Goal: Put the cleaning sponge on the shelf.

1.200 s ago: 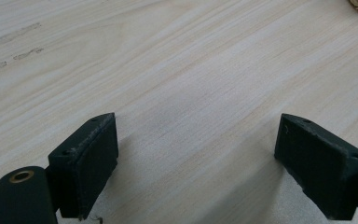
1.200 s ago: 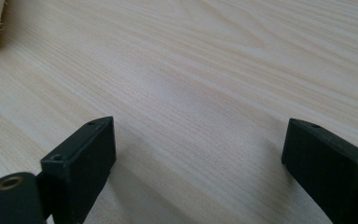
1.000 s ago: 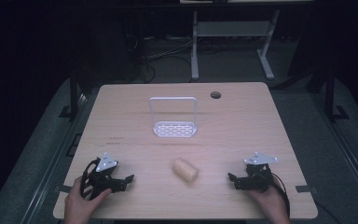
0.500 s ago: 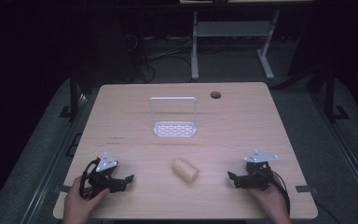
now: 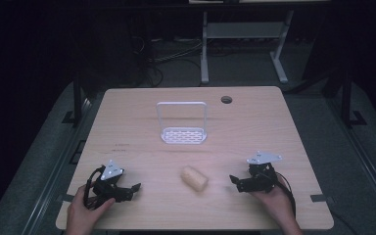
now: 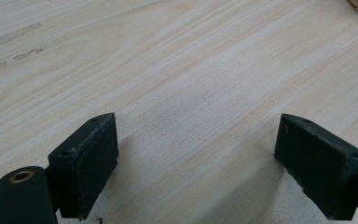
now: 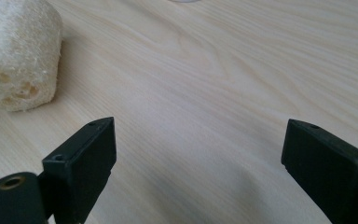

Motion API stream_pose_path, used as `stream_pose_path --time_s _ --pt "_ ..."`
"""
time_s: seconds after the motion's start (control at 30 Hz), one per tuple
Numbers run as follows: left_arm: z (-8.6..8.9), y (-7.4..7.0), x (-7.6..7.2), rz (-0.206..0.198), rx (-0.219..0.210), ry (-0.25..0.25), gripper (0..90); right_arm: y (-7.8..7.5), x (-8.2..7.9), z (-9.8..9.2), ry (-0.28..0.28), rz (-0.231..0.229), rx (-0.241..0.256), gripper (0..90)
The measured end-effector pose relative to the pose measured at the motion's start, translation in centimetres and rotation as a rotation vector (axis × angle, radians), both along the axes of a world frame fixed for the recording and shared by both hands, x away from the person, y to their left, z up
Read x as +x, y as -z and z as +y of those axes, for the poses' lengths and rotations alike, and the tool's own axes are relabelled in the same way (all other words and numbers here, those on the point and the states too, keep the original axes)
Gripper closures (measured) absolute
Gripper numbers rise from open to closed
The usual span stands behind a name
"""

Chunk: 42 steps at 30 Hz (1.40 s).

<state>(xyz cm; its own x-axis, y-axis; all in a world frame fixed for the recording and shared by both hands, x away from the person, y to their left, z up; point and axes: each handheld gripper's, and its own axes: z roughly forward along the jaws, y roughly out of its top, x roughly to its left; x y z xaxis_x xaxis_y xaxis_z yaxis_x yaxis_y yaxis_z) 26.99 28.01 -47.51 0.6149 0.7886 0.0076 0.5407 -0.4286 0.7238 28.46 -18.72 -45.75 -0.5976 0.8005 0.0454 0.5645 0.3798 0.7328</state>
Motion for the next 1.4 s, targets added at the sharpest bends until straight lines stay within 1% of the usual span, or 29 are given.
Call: stream_pose_path --time_s 0.1,0.27,0.3,0.37,0.47,0.57,0.63,0.77,0.83,1.13,1.4 --pt "0.0 0.0 0.0 0.0 0.0 0.0 12.9 -0.1 0.2 0.3 -0.009 0.005 0.014 9.8" --pt "0.0 0.0 0.0 -0.001 0.0 0.0 12.9 -0.4 0.5 0.7 -0.026 0.012 0.016 9.8" --pt "0.0 0.0 0.0 0.0 0.0 0.0 12.9 -0.5 0.6 0.8 -0.031 0.012 0.01 9.8" --pt "0.0 0.0 0.0 0.0 0.0 0.0 12.9 -0.7 0.9 1.0 -0.032 0.015 0.022 9.8" --pt "0.0 0.0 0.0 0.0 0.0 0.0 12.9 -0.8 1.2 1.3 -0.044 0.011 0.018 9.8" --pt "0.0 0.0 0.0 0.0 -0.001 -0.001 12.9 -0.9 1.3 1.9 -0.055 0.018 0.015 9.8" --pt "0.0 0.0 0.0 -0.001 -0.001 0.0 12.9 -1.0 1.5 2.3 -0.07 0.012 0.012 9.8" --pt "0.0 0.0 0.0 0.0 -0.001 -0.001 12.9 -1.0 1.7 2.8 -0.086 0.016 0.011 9.8" --pt "0.0 0.0 0.0 -0.001 -0.001 0.0 12.9 -1.1 1.7 3.1 -0.087 0.022 0.01 9.8" --pt "0.0 0.0 0.0 -0.001 -0.001 0.0 12.9 -1.5 2.1 4.2 -0.114 0.014 0.008 9.8" --pt "0.0 0.0 0.0 -0.001 -0.001 0.0 12.9 -1.9 2.3 5.3 -0.134 0.012 0.017 9.8"
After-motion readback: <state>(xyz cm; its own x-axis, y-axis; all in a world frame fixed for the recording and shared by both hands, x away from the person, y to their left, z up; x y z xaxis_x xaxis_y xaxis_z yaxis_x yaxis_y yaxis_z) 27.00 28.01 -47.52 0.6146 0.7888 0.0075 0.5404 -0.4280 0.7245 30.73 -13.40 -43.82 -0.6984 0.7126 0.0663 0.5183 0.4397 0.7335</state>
